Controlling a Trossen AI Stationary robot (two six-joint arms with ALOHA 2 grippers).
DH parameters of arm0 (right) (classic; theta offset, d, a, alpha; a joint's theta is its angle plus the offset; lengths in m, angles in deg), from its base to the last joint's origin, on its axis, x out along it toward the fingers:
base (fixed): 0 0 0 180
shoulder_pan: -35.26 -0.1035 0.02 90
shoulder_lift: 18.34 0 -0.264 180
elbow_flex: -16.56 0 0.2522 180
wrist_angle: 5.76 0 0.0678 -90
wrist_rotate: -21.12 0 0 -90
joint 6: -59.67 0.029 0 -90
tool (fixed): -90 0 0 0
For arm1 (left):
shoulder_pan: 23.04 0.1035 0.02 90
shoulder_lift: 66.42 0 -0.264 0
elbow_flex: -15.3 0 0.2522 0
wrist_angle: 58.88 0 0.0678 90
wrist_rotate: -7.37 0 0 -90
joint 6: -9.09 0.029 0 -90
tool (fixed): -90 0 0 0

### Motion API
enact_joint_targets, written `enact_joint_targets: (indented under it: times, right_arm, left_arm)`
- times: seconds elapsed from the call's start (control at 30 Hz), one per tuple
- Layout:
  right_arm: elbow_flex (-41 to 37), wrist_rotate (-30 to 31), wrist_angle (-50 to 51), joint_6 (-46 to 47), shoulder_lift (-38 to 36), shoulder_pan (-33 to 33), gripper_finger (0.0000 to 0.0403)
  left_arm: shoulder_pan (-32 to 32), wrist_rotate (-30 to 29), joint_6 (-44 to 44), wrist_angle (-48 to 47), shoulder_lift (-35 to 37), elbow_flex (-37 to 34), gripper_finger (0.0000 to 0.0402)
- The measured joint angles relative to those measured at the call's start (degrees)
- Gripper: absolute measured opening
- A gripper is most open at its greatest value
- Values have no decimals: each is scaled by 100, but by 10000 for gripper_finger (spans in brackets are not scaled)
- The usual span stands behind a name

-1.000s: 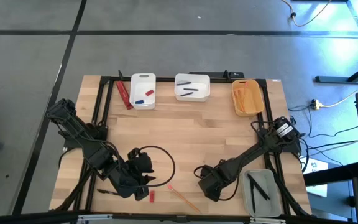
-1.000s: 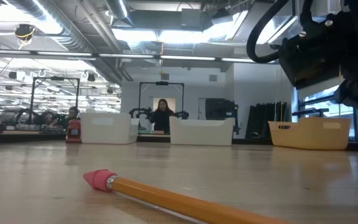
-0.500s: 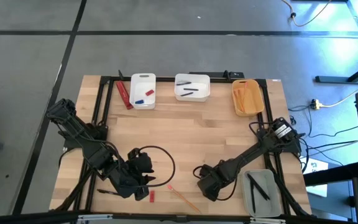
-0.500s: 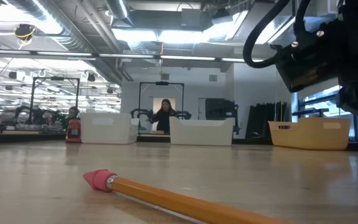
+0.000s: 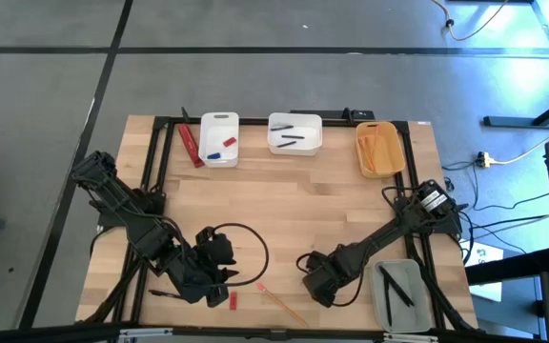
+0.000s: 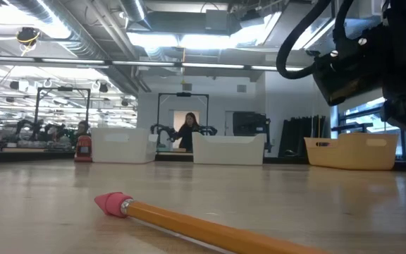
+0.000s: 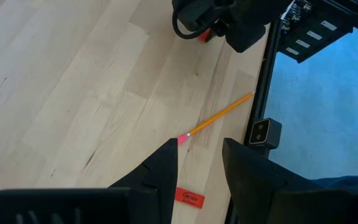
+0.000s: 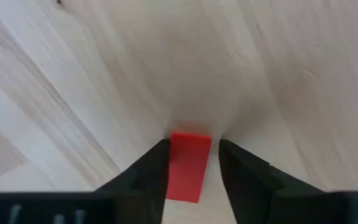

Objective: Sort crayons/erasers/pens/pencils in bins
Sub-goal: Put the right red eraser into the left white bin

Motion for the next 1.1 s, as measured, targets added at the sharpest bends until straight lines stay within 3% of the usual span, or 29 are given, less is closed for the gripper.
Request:
enact_joint_targets:
  times: [0.3,0.53,1.1]
  right_arm:
    - [-2,2,9,10,2,2,59]
    - [40,0,63,19,9,0,64]
    - [1233,-43,1176,-748,46,488,66]
  left_arm:
    - [0,0,0,0,0,0,119]
    - [-1,0,21,-1,0,0,119]
    - [-1,0,146,-9,0,0,119]
